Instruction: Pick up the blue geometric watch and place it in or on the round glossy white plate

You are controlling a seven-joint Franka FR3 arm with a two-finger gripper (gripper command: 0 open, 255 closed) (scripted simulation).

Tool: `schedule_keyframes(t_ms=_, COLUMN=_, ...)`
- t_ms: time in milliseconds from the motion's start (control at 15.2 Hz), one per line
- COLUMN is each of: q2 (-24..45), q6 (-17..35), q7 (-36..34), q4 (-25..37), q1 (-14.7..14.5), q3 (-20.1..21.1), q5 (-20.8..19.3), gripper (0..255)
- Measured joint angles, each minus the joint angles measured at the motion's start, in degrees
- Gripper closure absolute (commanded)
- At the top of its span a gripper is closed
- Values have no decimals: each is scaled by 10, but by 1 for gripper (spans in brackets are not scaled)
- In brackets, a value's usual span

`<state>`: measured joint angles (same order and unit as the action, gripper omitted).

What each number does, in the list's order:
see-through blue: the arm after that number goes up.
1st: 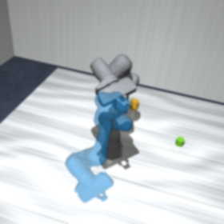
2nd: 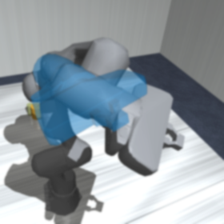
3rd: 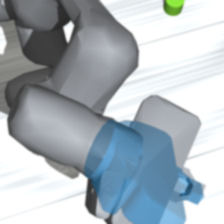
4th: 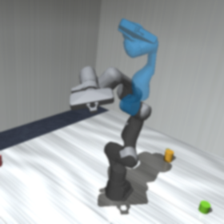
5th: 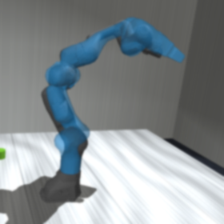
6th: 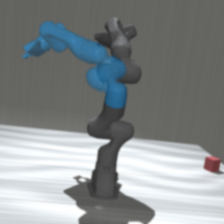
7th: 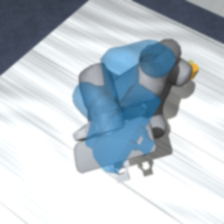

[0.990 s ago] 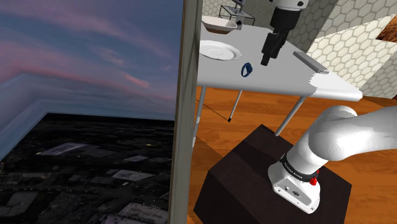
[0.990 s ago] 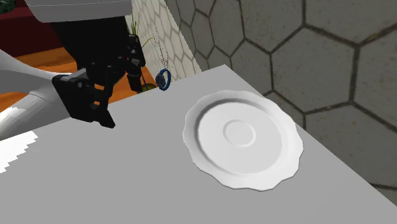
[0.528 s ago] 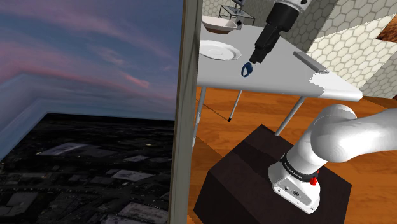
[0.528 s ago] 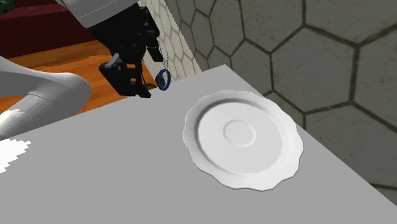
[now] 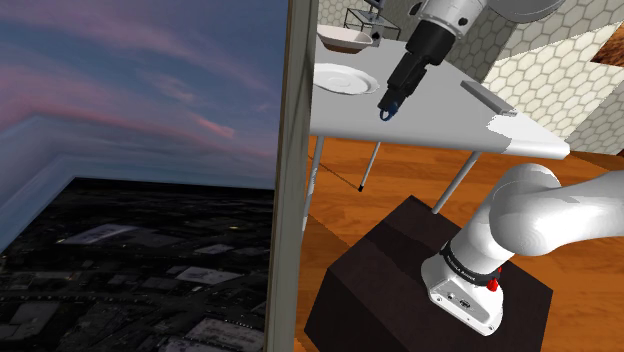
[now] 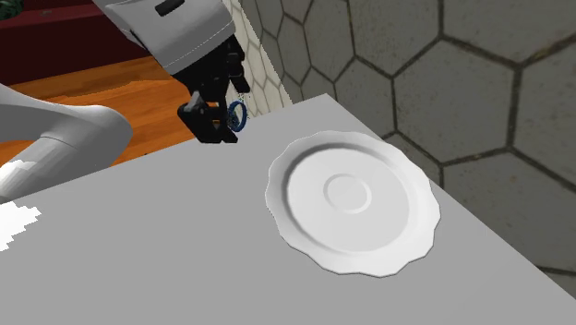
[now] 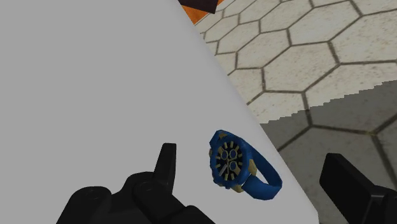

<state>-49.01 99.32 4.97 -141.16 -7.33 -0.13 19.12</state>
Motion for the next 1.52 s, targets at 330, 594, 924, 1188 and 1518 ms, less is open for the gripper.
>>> schedule_keyframes(t_ms=330, q2=0, q6=9, q7=1, q4=-9, q1=-1, q3=2, q5=2, gripper=0)
schedule_keyframes(t_ms=594, q2=0, q6=10, q7=1, q4=-8, q1=0, q3=2, q5=2, gripper=255)
schedule_keyframes(t_ms=924, q2=0, q6=10, q7=1, q4=-8, q1=-1, q3=2, q5=2, gripper=255)
schedule_keyframes(t_ms=1188, q2=0, q6=10, q7=1, q4=-9, q1=-1, q3=2, q5=2, gripper=255)
schedule_keyframes(t_ms=1518, q2=9, q6=-16, q7=-9, q4=27, q1=-2, q3=2, q5=1, gripper=255)
